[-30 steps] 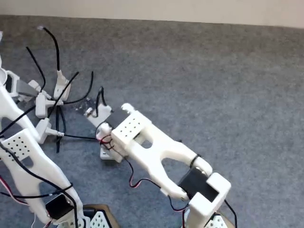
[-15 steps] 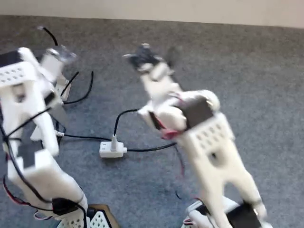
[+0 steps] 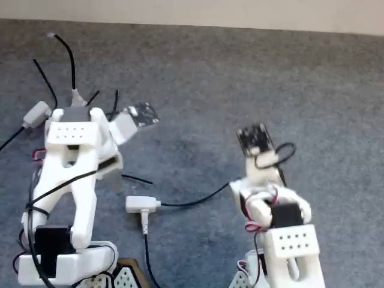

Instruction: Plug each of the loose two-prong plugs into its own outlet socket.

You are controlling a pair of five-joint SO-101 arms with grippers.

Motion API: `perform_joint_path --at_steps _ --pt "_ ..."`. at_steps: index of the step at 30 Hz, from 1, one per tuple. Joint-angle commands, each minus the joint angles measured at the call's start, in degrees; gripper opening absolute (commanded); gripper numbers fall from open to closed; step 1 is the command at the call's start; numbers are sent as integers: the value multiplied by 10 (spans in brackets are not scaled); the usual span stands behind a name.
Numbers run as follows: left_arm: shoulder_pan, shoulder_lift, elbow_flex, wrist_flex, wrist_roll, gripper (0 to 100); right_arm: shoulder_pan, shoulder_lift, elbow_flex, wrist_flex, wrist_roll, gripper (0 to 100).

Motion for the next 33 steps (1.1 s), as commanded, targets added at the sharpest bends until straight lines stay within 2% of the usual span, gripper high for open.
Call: perform_joint_path --at_steps 1,7,10,13,15,21,26,29,33 --pt "51 -23 35 -40 -5 357 10 -73 103 -63 17 289" --pt "102 -24 42 -34 -2 357 10 -78 147 -79 18 289" --pt "127 -20 50 4 -2 357 10 -78 150 -79 18 289" --pt "153 -23 116 5 -5 357 10 -78 150 -79 18 289" --pt "159 -21 159 -26 -4 347 10 -78 150 -79 18 289" --pt "156 -21 234 -149 -4 162 10 -78 151 -79 18 289" --pt "156 -21 231 -169 -1 2 10 -78 151 -79 18 289" --pt "152 -22 200 -157 16 4 10 -78 151 -79 18 289" --pt "119 -20 97 -109 48 4 10 -78 152 -79 18 289"
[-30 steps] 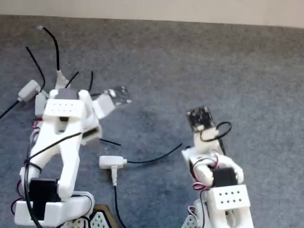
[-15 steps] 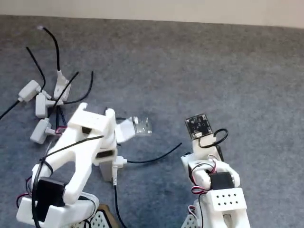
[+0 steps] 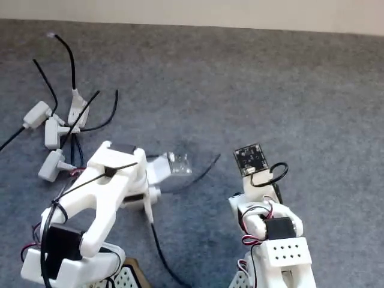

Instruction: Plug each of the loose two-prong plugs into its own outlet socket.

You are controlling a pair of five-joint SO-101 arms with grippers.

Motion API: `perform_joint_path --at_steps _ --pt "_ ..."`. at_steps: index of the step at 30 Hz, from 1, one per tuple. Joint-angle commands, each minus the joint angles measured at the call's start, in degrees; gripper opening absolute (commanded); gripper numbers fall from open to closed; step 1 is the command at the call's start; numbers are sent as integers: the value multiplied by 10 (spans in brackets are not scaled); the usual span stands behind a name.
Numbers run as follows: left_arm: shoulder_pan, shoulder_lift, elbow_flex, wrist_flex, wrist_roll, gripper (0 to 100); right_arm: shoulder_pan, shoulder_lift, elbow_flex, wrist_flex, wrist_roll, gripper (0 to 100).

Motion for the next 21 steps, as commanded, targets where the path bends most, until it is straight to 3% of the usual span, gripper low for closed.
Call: perform_joint_path --at_steps 1,6,12,18,21 --pt "-44 -15 -138 46 37 4 3 -7 -2 -10 6 289" --pt "-137 48 -311 56 57 4 3 -7 -2 -10 5 289" --pt "-236 276 -545 99 67 4 3 -7 -2 -10 3 289" --pt "-252 460 -750 199 93 10 4 -11 -2 -10 2 289" --pt "-248 500 -816 251 98 120 4 -11 -2 -10 2 289"
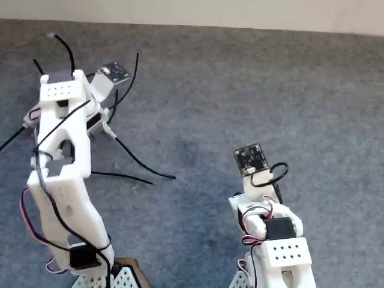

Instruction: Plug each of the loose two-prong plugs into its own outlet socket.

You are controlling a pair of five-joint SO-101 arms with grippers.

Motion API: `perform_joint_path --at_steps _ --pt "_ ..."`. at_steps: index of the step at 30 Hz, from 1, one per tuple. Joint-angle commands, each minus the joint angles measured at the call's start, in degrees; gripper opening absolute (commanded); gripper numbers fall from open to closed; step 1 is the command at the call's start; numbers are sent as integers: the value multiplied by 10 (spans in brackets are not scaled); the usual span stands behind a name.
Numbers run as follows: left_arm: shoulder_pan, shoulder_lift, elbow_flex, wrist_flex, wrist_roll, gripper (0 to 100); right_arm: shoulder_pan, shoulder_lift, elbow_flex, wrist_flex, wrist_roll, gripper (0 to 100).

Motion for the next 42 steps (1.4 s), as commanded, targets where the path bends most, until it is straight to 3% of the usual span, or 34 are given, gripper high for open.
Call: perform_joint_path --at_steps 1,5,12,16,18,20,26,33,42 --pt "-4 39 -126 73 23 175 4 -8 -2 -11 2 289" --pt "-8 39 -201 92 80 303 4 -8 -2 -13 2 289" --pt "-4 39 -328 191 94 299 6 -8 -1 -24 2 289" --pt "-4 38 -409 193 190 297 7 -9 -7 -24 -2 283" --pt "0 38 -456 194 256 262 23 -9 -8 -24 -26 201" --pt "10 38 -514 195 312 198 43 -9 -8 -26 -40 28" --pt "56 38 -635 197 360 109 65 -100 0 -19 -39 3" --pt "80 -6 -625 198 397 45 65 -327 58 68 -35 5" --pt "90 -246 -415 197 425 43 63 -285 91 13 -34 5"
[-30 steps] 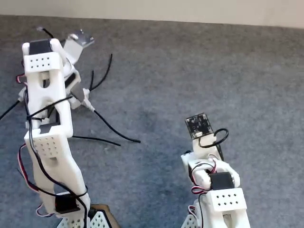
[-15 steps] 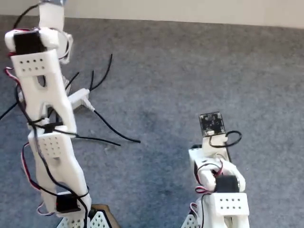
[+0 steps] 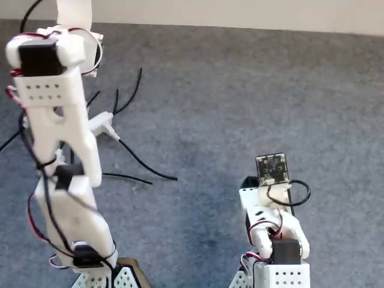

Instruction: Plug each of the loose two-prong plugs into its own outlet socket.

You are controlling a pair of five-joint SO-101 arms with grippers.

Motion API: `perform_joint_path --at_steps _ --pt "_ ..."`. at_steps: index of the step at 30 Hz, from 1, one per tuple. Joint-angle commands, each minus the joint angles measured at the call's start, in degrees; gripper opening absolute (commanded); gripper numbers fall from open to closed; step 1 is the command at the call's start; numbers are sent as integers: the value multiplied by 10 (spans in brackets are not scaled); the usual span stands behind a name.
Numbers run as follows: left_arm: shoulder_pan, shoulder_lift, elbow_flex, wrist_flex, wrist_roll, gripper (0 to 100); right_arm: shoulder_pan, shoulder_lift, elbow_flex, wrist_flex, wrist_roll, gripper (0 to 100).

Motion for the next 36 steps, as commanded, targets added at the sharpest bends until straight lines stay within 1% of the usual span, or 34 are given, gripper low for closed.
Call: perform_joint_path --at_steps 1,5,8,9,11,14,18,19,21,23,30,32,36 --pt "13 -182 120 4 28 43 4 5 24 -36 -3 5" --pt "14 -343 308 1 47 44 6 5 91 -80 -3 5" --pt "36 -465 503 -6 47 46 6 6 113 -90 -4 5" --pt "39 -503 578 -24 47 46 6 6 111 -90 -4 5" --pt "42 -588 735 -78 48 46 5 7 111 -89 -5 5" --pt "41 -725 982 -201 47 46 6 11 111 -71 -4 5" --pt "42 -916 1282 -355 47 46 7 11 111 22 -4 5" --pt "41 -961 1343 -389 46 46 7 11 111 54 -4 5" --pt "33 -1041 1441 -444 17 46 6 5 110 123 -4 5" --pt "33 -1113 1516 -458 2 46 5 -2 109 148 -4 5" --pt "35 -1283 1689 -418 -1 46 5 -22 109 156 -4 5" --pt "31 -1299 1709 -421 -2 46 5 -22 109 156 -4 5" --pt "18 -1287 1708 -420 -1 45 5 -22 109 156 -4 5"
